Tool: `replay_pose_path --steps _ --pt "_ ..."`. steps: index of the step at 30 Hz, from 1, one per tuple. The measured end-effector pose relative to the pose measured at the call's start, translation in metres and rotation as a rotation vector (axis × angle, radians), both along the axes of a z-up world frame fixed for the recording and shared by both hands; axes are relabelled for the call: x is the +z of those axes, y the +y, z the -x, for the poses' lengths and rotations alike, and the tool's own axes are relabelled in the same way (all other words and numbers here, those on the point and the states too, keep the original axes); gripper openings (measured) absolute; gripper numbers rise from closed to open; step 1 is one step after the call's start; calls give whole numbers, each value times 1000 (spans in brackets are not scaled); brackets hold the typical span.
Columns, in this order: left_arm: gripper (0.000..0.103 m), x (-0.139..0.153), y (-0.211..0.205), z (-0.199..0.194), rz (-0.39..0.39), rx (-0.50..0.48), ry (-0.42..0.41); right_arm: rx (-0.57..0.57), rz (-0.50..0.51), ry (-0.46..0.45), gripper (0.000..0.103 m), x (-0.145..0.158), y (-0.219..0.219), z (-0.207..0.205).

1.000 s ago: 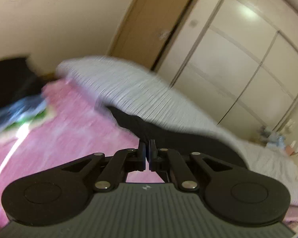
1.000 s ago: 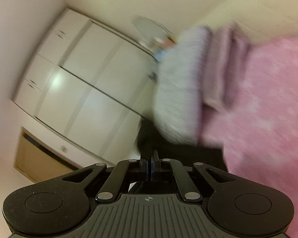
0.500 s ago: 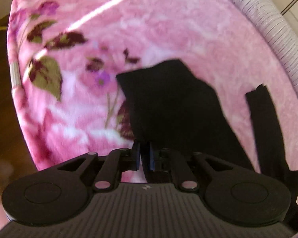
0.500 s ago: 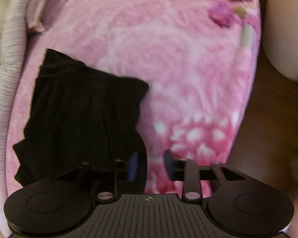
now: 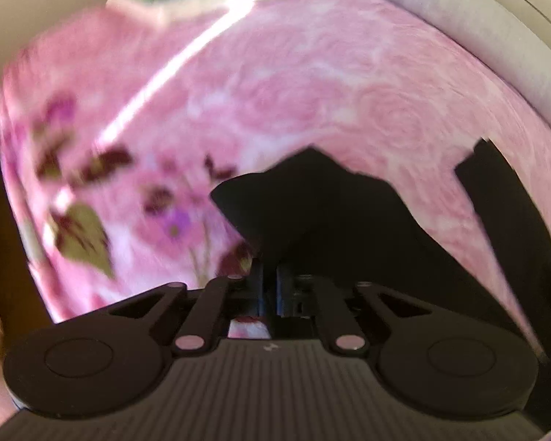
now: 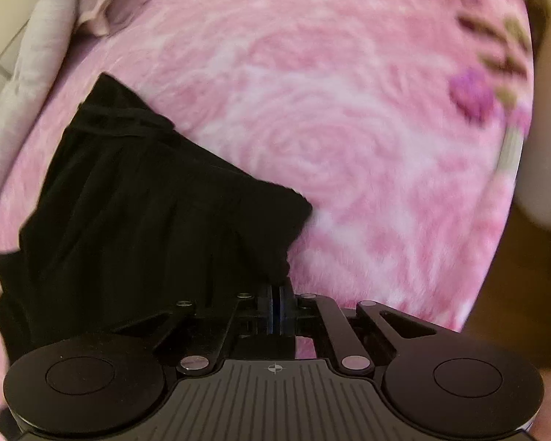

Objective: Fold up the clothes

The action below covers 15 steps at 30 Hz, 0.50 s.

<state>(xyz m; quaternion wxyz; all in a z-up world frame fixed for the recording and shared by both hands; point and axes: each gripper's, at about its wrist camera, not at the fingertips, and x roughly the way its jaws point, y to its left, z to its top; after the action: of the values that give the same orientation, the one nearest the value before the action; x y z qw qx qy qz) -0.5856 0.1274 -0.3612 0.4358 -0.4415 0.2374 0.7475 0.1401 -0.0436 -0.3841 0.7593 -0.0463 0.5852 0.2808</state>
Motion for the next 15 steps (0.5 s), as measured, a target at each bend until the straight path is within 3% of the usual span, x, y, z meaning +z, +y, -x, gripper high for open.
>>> replay_pose_path --steps 4,6,8,9,10,13,15 --pt "5 23 -16 -8 -58 -45 62 -29 -15 -32 1 21 -10 -2" --pt "6 4 -20 0 33 -21 42 -31 0 -40 1 24 -16 -2" --pt "9 -20 -23 9 135 5 18 -38 71 -1 2 8 -18 -4" --pt "11 -22 -25 10 120 6 21 -41 108 23 2 0 -18 -6" --pt "11 -19 -23 8 128 -4 34 -46 120 28 7 1 -18 -7" --pt "16 -3 -20 1 144 -35 108 -42 166 20 39 7 -17 -10" --pt "16 12 -20 2 144 -26 160 -18 213 -28 47 17 -14 -11"
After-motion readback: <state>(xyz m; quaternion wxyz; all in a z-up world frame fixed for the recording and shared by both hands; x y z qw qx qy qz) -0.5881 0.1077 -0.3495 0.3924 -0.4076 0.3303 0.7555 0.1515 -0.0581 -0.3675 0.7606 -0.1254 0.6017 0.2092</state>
